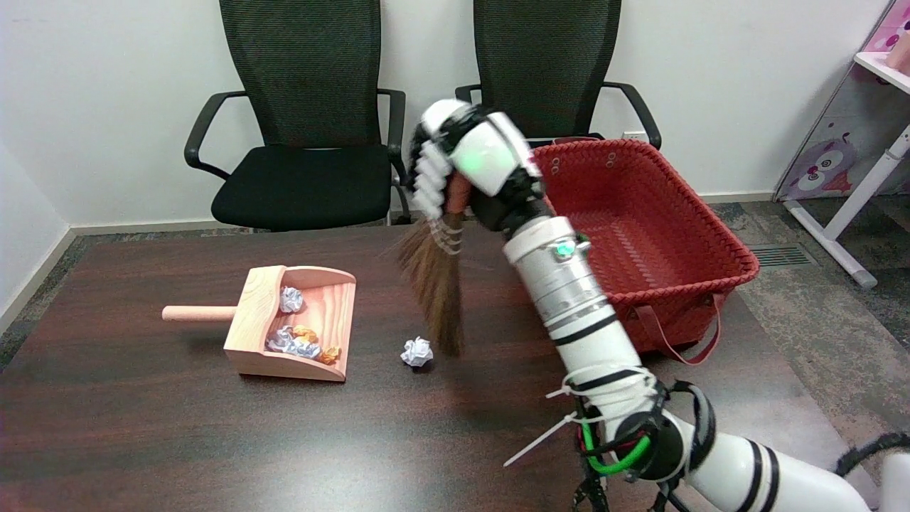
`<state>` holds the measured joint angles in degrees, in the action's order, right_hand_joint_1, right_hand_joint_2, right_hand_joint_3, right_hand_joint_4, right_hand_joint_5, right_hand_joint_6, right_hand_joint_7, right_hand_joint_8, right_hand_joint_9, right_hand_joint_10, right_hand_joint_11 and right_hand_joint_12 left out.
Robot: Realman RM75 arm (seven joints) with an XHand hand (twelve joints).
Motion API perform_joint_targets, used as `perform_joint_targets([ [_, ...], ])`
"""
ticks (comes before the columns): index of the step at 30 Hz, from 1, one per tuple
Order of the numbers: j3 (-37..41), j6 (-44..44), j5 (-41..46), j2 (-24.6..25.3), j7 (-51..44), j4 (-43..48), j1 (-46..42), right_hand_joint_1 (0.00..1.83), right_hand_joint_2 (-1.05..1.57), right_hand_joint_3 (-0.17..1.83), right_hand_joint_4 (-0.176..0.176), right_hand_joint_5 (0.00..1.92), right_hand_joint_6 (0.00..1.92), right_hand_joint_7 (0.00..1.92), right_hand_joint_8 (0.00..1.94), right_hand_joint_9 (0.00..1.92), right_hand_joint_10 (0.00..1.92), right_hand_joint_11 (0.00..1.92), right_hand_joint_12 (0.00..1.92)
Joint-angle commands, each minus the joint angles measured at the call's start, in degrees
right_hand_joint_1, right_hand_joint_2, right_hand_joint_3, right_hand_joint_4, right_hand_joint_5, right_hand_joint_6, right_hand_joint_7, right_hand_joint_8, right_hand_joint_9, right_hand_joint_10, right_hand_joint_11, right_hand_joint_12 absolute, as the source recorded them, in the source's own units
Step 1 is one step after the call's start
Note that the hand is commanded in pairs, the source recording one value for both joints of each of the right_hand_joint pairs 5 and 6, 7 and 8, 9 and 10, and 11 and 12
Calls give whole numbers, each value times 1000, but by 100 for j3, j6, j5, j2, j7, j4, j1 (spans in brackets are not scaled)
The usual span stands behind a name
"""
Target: Sweep the paper ball into the dustpan.
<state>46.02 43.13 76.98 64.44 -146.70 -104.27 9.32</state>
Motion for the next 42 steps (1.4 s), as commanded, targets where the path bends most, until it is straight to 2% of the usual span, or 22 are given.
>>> perform_joint_targets([
  [1, 1207, 837, -809, 401, -18, -694, -1494, 620, 1546, 1833, 52, 1920, 1920, 1920, 1920, 1920, 1920, 1920, 1920],
  [5, 984, 652, -809, 739, -27, -445, -1771, 594, 1527, 1779, 57, 1920, 1920, 1920, 1920, 1920, 1920, 1920, 1920],
  [10, 1303, 738, -1084, 1487, -34, -317, -2353, 583, 1559, 1671, 59, 1920, 1920, 1920, 1920, 1920, 1920, 1920, 1920],
  [14, 1833, 740, -2035, 2444, -34, -142, -2853, 581, 1563, 1654, 56, 1920, 1920, 1920, 1920, 1920, 1920, 1920, 1920],
  [18, 2126, 611, -2809, 3013, -34, 66, -3015, 579, 1563, 1652, 56, 1920, 1920, 1920, 1920, 1920, 1920, 1920, 1920],
  [24, 2573, 10, -3553, 3508, -34, 216, -3012, 578, 1571, 1646, 58, 1920, 1920, 1920, 1920, 1920, 1920, 1920, 1920],
  [32, 3441, -1003, -5527, 4441, -34, 425, -2837, 606, 1571, 1585, 63, 1920, 1920, 1920, 1920, 1920, 1920, 1920, 1920],
  [42, 3350, -1576, -6325, 4711, -25, 478, -2644, 615, 1571, 1574, 63, 1920, 1920, 1920, 1920, 1920, 1920, 1920, 1920],
])
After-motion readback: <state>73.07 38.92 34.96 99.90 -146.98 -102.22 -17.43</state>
